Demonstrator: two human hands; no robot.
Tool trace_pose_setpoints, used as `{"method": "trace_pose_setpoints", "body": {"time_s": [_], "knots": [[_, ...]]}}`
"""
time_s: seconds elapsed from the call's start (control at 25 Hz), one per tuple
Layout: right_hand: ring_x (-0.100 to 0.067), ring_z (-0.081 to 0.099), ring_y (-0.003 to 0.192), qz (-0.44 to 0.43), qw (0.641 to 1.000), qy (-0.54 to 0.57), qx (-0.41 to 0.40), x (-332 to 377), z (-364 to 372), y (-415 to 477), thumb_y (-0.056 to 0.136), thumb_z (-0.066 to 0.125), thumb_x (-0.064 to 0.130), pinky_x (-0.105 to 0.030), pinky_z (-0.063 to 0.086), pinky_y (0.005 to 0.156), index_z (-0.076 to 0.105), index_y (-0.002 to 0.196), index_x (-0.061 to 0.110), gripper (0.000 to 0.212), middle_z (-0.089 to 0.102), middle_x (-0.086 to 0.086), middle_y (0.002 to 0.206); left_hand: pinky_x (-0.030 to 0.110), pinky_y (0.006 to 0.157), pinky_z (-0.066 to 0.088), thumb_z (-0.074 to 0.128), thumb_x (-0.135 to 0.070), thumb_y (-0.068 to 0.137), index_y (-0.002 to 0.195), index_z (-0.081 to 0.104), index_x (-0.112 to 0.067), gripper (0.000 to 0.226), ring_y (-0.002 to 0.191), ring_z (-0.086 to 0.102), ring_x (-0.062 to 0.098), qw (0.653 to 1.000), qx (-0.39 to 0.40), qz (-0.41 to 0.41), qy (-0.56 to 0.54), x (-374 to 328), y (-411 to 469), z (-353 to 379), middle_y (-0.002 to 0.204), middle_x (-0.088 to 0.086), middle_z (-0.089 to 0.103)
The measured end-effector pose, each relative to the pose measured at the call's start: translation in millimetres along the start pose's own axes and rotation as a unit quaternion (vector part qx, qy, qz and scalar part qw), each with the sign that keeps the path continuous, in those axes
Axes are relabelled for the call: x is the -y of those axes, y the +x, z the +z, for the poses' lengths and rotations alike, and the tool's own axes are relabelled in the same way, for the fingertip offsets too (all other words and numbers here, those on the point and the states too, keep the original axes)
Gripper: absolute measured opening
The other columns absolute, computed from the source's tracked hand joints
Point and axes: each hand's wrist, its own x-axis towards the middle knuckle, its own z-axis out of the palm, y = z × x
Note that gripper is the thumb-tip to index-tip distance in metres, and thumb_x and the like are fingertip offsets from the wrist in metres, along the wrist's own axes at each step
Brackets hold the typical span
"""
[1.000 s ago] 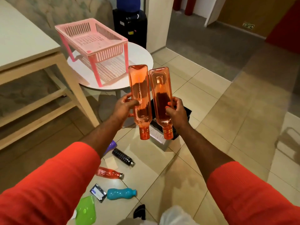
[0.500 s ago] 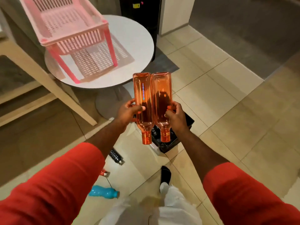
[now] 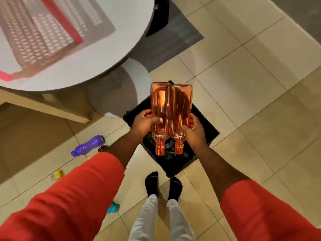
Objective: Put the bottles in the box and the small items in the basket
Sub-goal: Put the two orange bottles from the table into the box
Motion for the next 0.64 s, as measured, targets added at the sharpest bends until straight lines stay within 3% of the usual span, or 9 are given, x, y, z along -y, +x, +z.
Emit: {"method": "trace_pose_setpoints", "body": {"time_s": [0.08, 0.2, 0.28, 0.36, 0.44, 0.56, 0.64], "knots": [[-0.002, 0.065, 0.102, 0.016, 1.000, -0.022, -0.001, -39.0, 14.5, 42.5, 0.087, 0.072, 0.031, -0.040, 0.057, 0.091, 0.053, 0.125, 0.050, 0.047, 0.068, 0.020, 0.109, 0.033, 0.078, 0.057, 0.082, -0.013, 0.077, 0.139, 0.054, -0.015, 0.069, 0.099, 0.071, 0.015, 0.999, -0.017, -0.022, 0.015, 31.0, 53.7, 11.9, 0.118, 0.001, 0.070], [-0.005, 0.067, 0.100, 0.048, 0.996, -0.071, 0.004, -104.6, 44.5, 101.4, 0.084, 0.077, 0.041, -0.030, 0.053, 0.078, 0.054, 0.125, 0.043, 0.047, 0.070, 0.019, 0.106, 0.044, 0.091, 0.059, 0.083, -0.018, 0.078, 0.136, 0.054, -0.016, 0.066, 0.098, 0.072, 0.021, 0.995, -0.054, -0.066, 0.050, 91.0, 129.0, 24.9, 0.115, 0.002, 0.072], [-0.008, 0.068, 0.100, 0.069, 0.991, -0.112, -0.002, -142.7, 64.4, 131.9, 0.084, 0.078, 0.032, -0.023, 0.047, 0.069, 0.053, 0.120, 0.041, 0.044, 0.067, 0.020, 0.100, 0.042, 0.086, 0.059, 0.083, -0.025, 0.079, 0.132, 0.056, -0.018, 0.060, 0.093, 0.071, 0.019, 0.988, -0.083, -0.087, 0.097, 128.0, 164.9, 35.1, 0.111, 0.002, 0.072], [-0.014, 0.067, 0.104, 0.093, 0.983, -0.155, -0.017, -171.6, 82.1, 154.3, 0.081, 0.080, 0.028, -0.027, 0.050, 0.073, 0.051, 0.121, 0.038, 0.050, 0.065, 0.017, 0.107, 0.030, 0.065, 0.053, 0.082, -0.031, 0.080, 0.134, 0.052, -0.017, 0.063, 0.082, 0.064, 0.013, 0.976, -0.113, -0.099, 0.155, 152.9, 189.4, 47.2, 0.106, 0.000, 0.069], [-0.019, 0.065, 0.110, 0.115, 0.971, -0.207, -0.025, -193.6, 95.8, 173.7, 0.079, 0.082, 0.030, -0.032, 0.052, 0.078, 0.048, 0.130, 0.031, 0.061, 0.062, 0.006, 0.122, 0.027, 0.058, 0.049, 0.082, -0.035, 0.080, 0.136, 0.049, -0.016, 0.069, 0.083, 0.063, 0.016, 0.962, -0.126, -0.111, 0.215, 171.4, 212.2, 57.2, 0.112, 0.003, 0.067], [-0.022, 0.062, 0.114, 0.111, 0.961, -0.254, -0.022, -218.6, 105.2, 195.4, 0.078, 0.083, 0.032, -0.030, 0.048, 0.077, 0.044, 0.136, 0.027, 0.070, 0.055, 0.000, 0.131, 0.039, 0.076, 0.061, 0.082, -0.034, 0.079, 0.131, 0.051, -0.016, 0.064, 0.091, 0.070, 0.024, 0.948, -0.128, -0.130, 0.261, 191.6, 238.3, 66.0, 0.113, 0.008, 0.069], [-0.024, 0.055, 0.123, 0.085, 0.960, -0.268, -0.009, -221.5, 103.9, 197.0, 0.078, 0.082, 0.034, -0.036, 0.050, 0.092, 0.040, 0.141, 0.025, 0.077, 0.048, -0.001, 0.138, 0.041, 0.084, 0.060, 0.083, -0.035, 0.077, 0.131, 0.049, -0.017, 0.066, 0.095, 0.070, 0.025, 0.948, -0.124, -0.129, 0.263, 195.3, 240.2, 65.4, 0.114, 0.007, 0.068]]}}
